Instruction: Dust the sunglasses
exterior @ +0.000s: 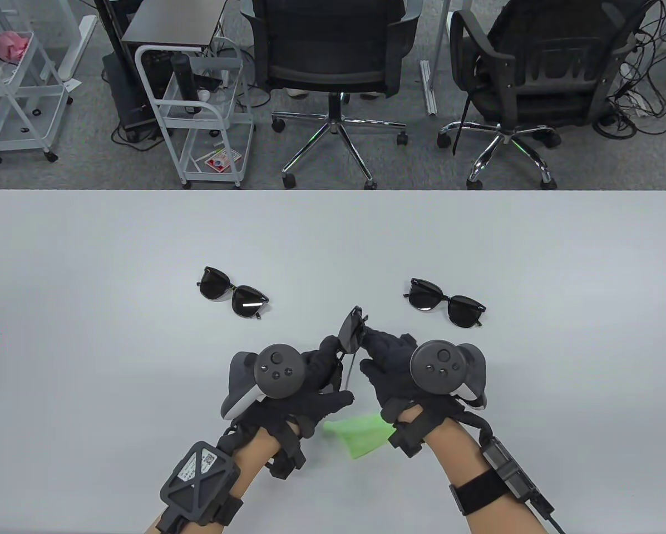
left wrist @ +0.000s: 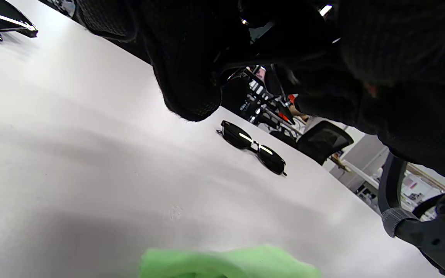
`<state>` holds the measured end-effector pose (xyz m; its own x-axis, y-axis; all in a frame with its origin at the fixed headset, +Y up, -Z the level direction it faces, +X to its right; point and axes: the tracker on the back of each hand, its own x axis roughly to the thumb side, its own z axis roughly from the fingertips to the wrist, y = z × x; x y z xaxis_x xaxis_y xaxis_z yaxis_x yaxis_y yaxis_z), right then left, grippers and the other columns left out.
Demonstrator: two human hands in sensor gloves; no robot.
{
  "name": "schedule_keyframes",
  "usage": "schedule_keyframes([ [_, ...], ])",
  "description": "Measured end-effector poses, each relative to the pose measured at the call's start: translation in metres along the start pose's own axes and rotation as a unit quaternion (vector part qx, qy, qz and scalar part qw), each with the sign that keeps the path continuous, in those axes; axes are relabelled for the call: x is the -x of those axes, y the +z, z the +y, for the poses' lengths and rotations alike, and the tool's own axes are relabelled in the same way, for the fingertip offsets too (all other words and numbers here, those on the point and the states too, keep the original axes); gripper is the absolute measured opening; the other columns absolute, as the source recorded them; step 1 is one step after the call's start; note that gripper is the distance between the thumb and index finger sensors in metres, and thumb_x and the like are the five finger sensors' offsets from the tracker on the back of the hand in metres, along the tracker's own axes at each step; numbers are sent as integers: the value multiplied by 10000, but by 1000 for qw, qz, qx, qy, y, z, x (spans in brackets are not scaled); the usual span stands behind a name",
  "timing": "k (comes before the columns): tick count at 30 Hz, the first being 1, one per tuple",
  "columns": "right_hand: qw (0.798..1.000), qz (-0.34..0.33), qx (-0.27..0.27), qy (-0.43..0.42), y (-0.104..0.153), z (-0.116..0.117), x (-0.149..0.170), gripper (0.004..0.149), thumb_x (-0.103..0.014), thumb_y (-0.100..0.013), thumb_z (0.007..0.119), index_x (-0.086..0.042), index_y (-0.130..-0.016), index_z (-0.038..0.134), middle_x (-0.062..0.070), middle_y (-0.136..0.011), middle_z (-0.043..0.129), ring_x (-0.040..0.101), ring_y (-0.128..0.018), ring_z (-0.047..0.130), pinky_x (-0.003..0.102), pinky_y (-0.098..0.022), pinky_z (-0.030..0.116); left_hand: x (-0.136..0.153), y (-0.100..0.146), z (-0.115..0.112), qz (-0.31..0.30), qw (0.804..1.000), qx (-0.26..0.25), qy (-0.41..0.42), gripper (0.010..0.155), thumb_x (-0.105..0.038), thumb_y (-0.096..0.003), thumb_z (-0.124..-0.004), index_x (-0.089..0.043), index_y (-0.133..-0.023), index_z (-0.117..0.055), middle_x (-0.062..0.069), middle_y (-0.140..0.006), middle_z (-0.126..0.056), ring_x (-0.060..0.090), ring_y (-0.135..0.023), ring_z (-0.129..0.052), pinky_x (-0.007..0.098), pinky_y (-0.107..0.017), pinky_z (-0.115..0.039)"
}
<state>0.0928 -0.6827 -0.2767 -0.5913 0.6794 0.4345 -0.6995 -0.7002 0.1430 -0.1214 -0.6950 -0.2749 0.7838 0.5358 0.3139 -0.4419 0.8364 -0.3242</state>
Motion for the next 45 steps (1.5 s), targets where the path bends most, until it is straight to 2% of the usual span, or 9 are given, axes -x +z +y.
schedule_keyframes([
  [6,999,9,22,49,-1,-3,2,574,-269,-455,773,41,-933,698,237,-937,840,493,-849,840,709,-600,581,7,-3,0,10,1000,12,-2,932,-694,-315,-808,-317,-1082,-437,-45,-998,-748,167,-764,-1024,513,-738,-626],
  [12,984,8,150,93,11,-33,4,592,-342,-470,781,-12,-956,701,219,-958,814,491,-864,800,690,-601,587,9,0,7,32,992,-40,-114,899,-676,-326,-824,-382,-1086,-444,-60,-1015,-692,193,-836,-905,566,-742,-557],
  [16,976,-62,93,186,8,-19,-8,634,-384,-458,819,-75,-995,683,208,-1056,682,512,-960,631,717,-630,496,-5,2,4,16,968,-65,-242,879,-635,-324,-853,-462,-1070,-423,-108,-1051,-621,197,-910,-798,578,-756,-509],
  [19,961,-85,44,260,3,-3,-16,661,-435,-432,843,-110,-992,707,203,-1078,650,505,-982,601,724,-636,464,-17,5,2,-5,957,-94,-276,919,-608,-299,-901,-424,-1064,-429,-168,-1056,-637,183,-948,-782,572,-765,-505],
  [25,937,-104,39,331,0,11,-30,603,-429,-397,920,-113,-904,833,150,-968,846,436,-882,826,701,-634,550,-33,13,2,-43,943,-151,-292,951,-594,-268,-951,-362,-1060,-478,-168,-1036,-704,151,-924,-858,549,-761,-561],
  [28,943,-88,52,318,-4,11,-31,457,-373,-394,938,-156,-796,927,108,-879,938,399,-813,910,684,-626,589,-37,12,-1,-48,943,-147,-295,972,-599,-266,-950,-339,-1067,-462,-154,-1036,-708,146,-917,-873,544,-761,-568],
  [33,956,-10,46,289,-18,8,-16,415,-354,-385,960,-181,-762,959,92,-855,965,391,-792,933,672,-624,609,-24,9,10,6,951,-119,-287,1038,-614,-285,-904,-299,-1080,-314,-91,-1117,-546,219,-1014,-751,570,-765,-506],
  [38,950,71,14,304,-41,4,12,415,-355,-380,967,-203,-766,955,72,-875,953,383,-826,911,674,-640,588,9,18,42,69,952,-172,-243,954,-597,-328,-849,-299,-1084,-349,-64,-1127,-542,241,-1026,-738,578,-759,-507],
  [45,932,117,-25,343,-77,16,51,415,-358,-371,969,-215,-760,961,75,-886,942,394,-854,874,682,-640,559,37,17,51,118,960,-149,-207,930,-607,-344,-821,-293,-1090,-363,-33,-1139,-512,272,-1040,-709,587,-753,-500],
])
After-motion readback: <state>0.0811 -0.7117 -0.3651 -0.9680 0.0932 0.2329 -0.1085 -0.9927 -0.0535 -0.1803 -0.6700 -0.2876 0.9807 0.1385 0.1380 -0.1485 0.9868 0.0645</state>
